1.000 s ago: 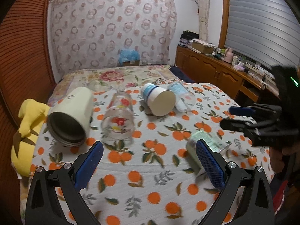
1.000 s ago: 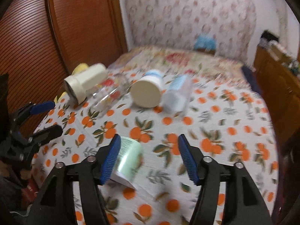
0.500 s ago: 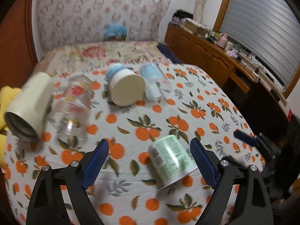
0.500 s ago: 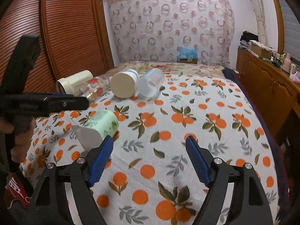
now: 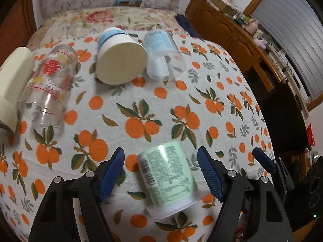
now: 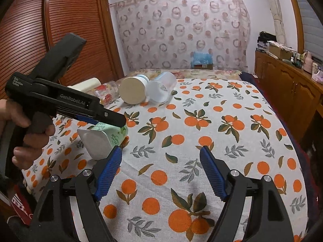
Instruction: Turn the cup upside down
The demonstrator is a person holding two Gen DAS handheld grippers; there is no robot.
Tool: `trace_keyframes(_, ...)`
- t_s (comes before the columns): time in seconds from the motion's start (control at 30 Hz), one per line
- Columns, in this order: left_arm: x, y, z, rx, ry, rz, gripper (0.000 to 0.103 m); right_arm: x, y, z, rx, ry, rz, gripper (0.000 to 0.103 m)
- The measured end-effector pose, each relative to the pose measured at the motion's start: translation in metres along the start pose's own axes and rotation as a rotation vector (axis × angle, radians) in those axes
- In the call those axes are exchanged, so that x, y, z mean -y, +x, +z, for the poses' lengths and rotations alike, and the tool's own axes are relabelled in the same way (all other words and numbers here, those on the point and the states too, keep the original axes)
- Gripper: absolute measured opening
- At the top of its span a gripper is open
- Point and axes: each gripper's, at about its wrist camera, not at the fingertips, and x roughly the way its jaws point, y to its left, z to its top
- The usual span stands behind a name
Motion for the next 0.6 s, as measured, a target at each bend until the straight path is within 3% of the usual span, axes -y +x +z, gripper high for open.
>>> trace_keyframes(0.23,0.003,0.013,0.004,-0.074,-0.016,0.0,0.064,-0.002,0.002,-0.001,-0.008,-0.018,-0.009,0.081)
trace_keyframes(0.27,0.003,0.014,0.005,-0.074,-0.014,0.004,0.061,-0.002,0.003,-0.001,-0.009,-0.021,-0.01,0.081)
trace_keyframes(0.3,0.004,0.014,0.006,-0.076,-0.011,0.01,0.049,-0.002,0.004,-0.001,-0.01,-0.024,-0.01,0.081)
trace_keyframes(0.33,0.004,0.014,0.006,-0.077,-0.009,0.012,0.049,-0.002,0.004,-0.002,-0.01,-0.022,-0.012,0.081)
trace_keyframes(0.6,0.009,-0.005,0.013,0.049,0.076,0.073,0.048,-0.004,0.005,-0.002,-0.011,-0.018,-0.01,0.081)
